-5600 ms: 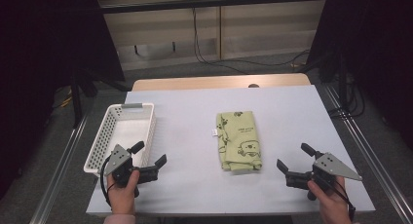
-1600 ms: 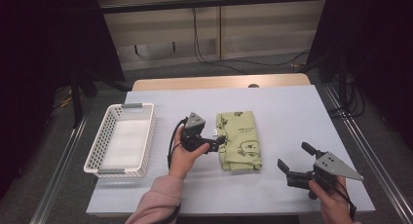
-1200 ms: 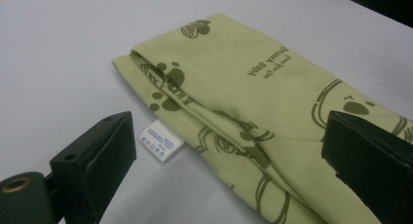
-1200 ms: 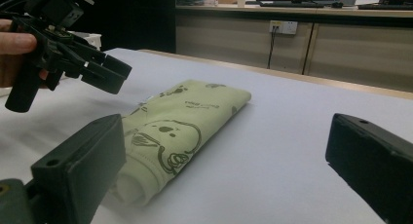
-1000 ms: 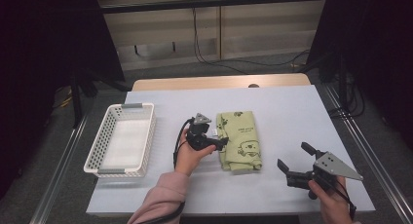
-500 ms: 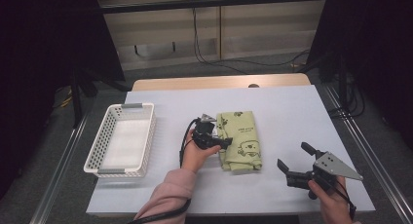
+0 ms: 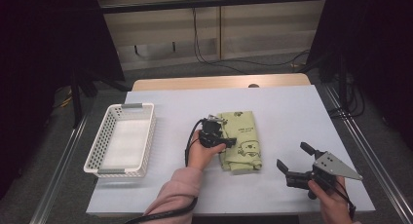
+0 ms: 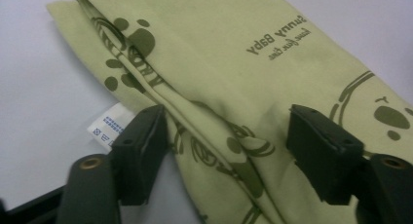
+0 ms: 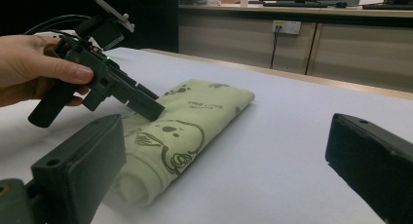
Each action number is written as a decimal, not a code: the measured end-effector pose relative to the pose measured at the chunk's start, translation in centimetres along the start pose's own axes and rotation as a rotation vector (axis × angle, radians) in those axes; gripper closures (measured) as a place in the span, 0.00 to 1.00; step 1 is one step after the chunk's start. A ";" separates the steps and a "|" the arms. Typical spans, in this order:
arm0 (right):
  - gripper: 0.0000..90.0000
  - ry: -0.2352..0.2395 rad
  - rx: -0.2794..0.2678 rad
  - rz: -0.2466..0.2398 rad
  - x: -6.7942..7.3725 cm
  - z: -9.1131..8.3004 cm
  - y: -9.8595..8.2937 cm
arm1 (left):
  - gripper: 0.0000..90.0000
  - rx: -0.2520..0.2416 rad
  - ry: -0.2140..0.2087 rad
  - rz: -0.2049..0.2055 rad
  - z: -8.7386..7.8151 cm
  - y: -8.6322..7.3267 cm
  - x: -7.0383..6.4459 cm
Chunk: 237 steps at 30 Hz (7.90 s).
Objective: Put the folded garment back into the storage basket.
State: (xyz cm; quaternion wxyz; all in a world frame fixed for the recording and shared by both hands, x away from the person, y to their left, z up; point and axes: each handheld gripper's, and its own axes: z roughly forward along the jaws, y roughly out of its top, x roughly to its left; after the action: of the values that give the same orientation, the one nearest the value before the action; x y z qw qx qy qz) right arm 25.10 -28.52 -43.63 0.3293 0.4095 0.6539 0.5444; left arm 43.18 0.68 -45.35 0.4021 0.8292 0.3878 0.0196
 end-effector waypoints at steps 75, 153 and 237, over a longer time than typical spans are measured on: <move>0.01 0.011 -0.009 -0.005 0.0 0.2 0.1 | 0.82 0.344 0.046 -0.183 -11.7 8.3 4.5; 0.01 0.010 -0.029 0.032 0.3 0.3 0.2 | 0.82 0.363 0.156 -0.306 -21.2 11.1 8.2; 0.01 0.007 -0.037 0.028 0.2 0.2 0.3 | 0.82 0.332 0.267 -0.371 -28.3 9.6 11.9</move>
State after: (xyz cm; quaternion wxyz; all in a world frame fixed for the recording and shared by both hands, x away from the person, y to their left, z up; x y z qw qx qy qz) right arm 25.24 -28.18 -43.36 0.3267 0.4103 0.6393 0.5622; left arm 47.77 23.32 -22.96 0.2029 0.7887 0.5803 -0.0092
